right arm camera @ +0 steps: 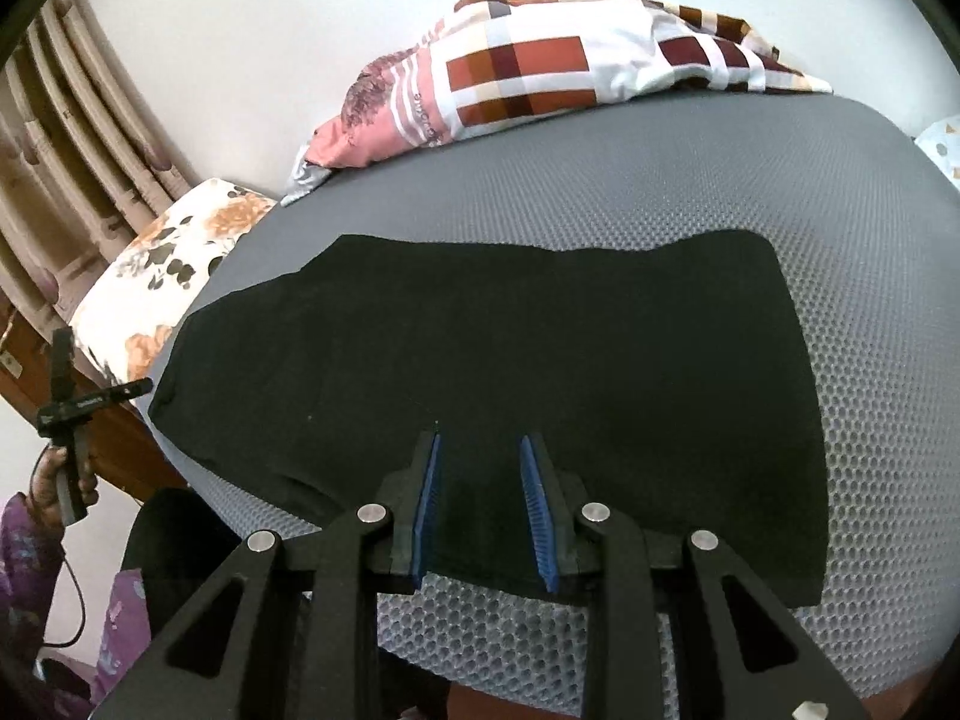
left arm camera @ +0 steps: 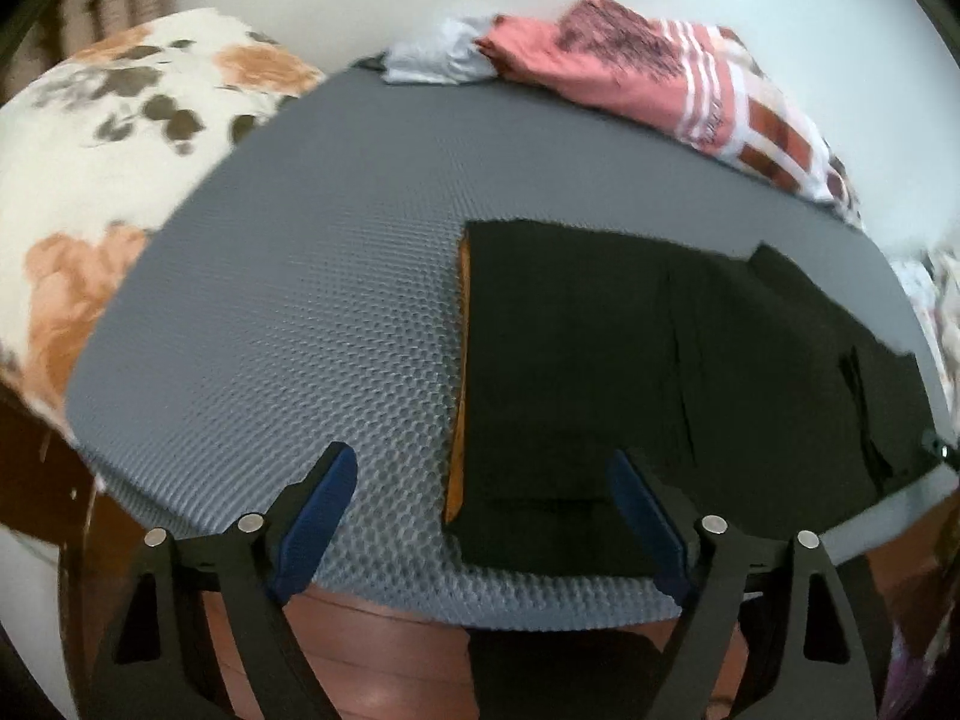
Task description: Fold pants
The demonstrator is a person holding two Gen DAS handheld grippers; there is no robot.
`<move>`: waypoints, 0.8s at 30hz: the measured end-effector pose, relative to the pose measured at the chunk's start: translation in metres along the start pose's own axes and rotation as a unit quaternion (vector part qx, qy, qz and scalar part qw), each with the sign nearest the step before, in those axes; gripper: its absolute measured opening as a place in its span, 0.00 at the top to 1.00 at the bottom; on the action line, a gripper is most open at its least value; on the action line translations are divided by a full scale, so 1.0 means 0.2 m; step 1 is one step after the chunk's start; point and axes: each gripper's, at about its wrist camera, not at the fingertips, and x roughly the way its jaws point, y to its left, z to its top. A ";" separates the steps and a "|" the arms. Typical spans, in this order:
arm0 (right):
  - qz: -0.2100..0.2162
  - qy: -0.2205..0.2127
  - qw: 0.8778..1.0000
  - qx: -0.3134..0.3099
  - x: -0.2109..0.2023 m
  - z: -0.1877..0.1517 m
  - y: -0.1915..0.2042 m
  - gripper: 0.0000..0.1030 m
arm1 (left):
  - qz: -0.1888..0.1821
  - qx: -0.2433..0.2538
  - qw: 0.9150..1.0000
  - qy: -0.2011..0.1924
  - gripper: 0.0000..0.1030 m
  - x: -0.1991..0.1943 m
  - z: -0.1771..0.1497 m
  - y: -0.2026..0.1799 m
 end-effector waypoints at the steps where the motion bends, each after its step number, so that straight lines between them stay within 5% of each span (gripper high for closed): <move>1: -0.001 0.002 1.000 0.000 0.00 0.00 0.01 0.74 | -0.012 0.012 1.000 0.007 0.17 0.03 0.01 0.00; 3: -0.004 0.006 1.000 -0.001 0.01 0.00 0.02 0.74 | -0.027 0.018 0.999 0.021 0.17 0.08 0.03 0.01; 6: -0.005 0.006 1.000 -0.002 0.01 0.01 0.03 0.74 | -0.102 0.009 0.993 0.057 0.18 0.18 0.06 0.04; 10: -0.002 0.004 1.000 0.006 0.01 0.04 0.03 0.74 | -0.131 -0.007 0.989 0.063 0.26 0.23 0.14 0.05; 12: 0.001 0.003 1.000 0.012 0.01 0.04 0.04 0.74 | -0.114 -0.007 0.992 0.058 0.55 0.24 0.16 0.04; 13: 0.002 0.002 1.000 0.014 0.00 0.05 0.03 0.74 | -0.109 0.005 0.992 0.061 0.60 0.25 0.16 0.02; 20: 0.018 -0.013 0.999 0.040 -0.01 0.06 0.04 0.74 | -0.101 -0.024 0.994 0.025 0.79 0.15 0.17 -0.02; 24: 0.061 -0.027 0.996 0.063 -0.03 0.10 0.06 0.74 | -0.119 -0.030 0.992 -0.006 0.84 -0.04 0.20 -0.16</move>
